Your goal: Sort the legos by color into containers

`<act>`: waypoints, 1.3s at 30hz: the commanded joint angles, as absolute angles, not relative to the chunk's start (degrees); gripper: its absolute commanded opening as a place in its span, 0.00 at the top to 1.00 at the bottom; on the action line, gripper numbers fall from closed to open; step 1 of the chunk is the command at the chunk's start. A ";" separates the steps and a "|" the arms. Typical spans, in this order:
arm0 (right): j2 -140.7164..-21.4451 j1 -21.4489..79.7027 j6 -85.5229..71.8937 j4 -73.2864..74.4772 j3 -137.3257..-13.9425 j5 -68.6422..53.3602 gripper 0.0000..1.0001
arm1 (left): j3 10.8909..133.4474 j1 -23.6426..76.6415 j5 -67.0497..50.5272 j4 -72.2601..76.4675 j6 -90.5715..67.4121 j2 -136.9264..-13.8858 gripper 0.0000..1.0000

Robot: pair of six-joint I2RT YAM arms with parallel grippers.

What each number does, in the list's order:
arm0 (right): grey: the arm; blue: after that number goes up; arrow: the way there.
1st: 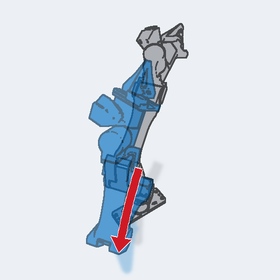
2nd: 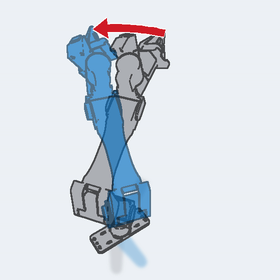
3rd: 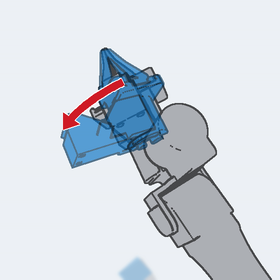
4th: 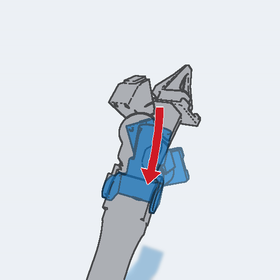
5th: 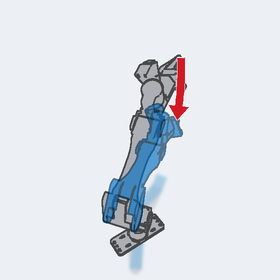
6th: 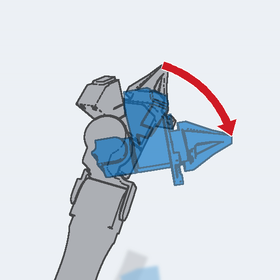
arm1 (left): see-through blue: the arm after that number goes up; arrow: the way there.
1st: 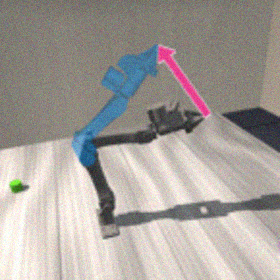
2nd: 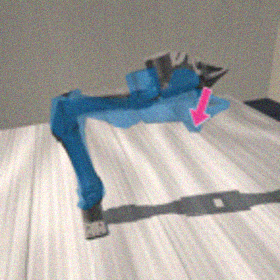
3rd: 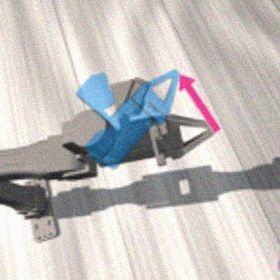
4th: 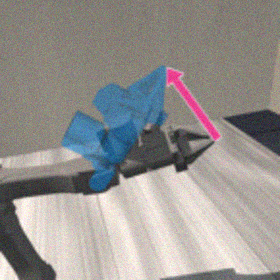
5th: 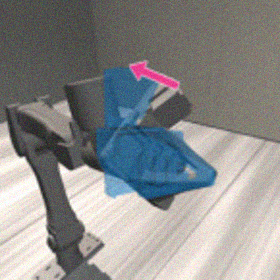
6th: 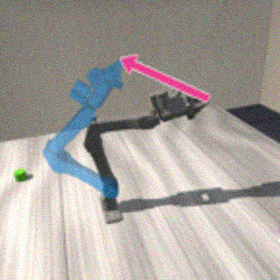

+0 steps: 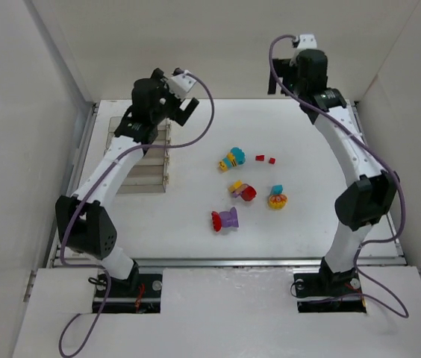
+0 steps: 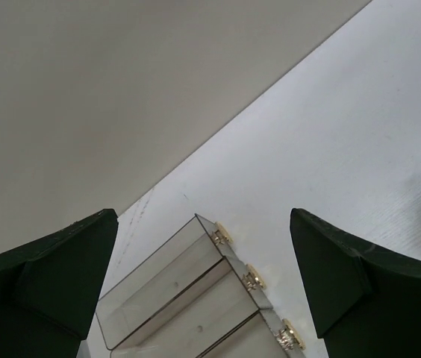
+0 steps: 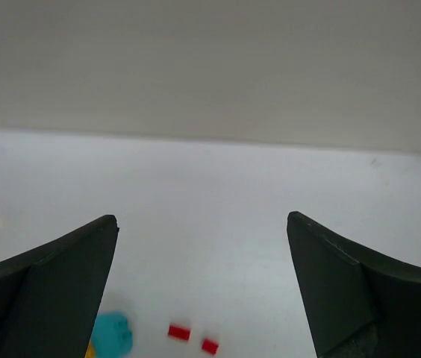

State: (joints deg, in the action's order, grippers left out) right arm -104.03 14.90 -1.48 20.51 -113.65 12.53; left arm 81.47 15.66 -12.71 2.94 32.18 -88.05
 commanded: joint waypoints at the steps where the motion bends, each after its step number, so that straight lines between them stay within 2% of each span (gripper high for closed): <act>1: -107.75 14.41 -8.25 37.89 -110.16 1.50 0.00 | 89.90 18.81 0.86 -4.21 27.96 -89.99 0.00; 4: -106.35 14.41 -12.73 34.99 -102.96 -1.84 0.00 | 92.02 20.03 -5.78 -5.98 29.61 -91.23 0.00; 7: -104.59 14.41 -14.85 33.22 -98.71 -4.12 0.00 | 88.16 21.70 -10.09 -5.27 29.62 -91.23 0.00; 12: -103.28 14.41 -15.99 32.52 -93.70 -6.49 0.00 | 75.63 25.48 -17.30 4.62 30.84 -94.12 0.00; 16: -100.73 14.41 -16.00 31.21 -90.27 -8.61 0.00 | 70.41 28.12 -23.88 12.63 30.85 -96.06 0.00; 22: -98.53 14.41 -16.52 30.32 -86.31 -8.61 0.00 | 69.88 30.06 -28.21 19.59 25.76 -100.89 0.00; 28: -97.29 14.41 -16.00 30.85 -86.31 -8.61 0.00 | 70.40 31.11 -29.10 20.30 23.30 -106.24 0.00; 34: -98.09 14.41 -13.80 32.69 -89.21 -9.23 0.00 | 78.48 29.88 -34.98 11.96 23.64 -113.47 0.02; 37: -98.09 14.41 -13.27 32.70 -89.91 -9.23 0.00 | 79.62 29.88 -33.85 12.03 23.64 -114.70 0.02; 39: -98.09 14.41 -12.66 32.70 -89.91 -9.23 0.00 | 81.20 29.88 -33.14 10.90 23.64 -116.36 0.06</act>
State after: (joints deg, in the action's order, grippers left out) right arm -99.83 14.68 -14.17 33.06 -87.26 -8.47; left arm 76.99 30.09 -31.35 11.84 23.49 -117.16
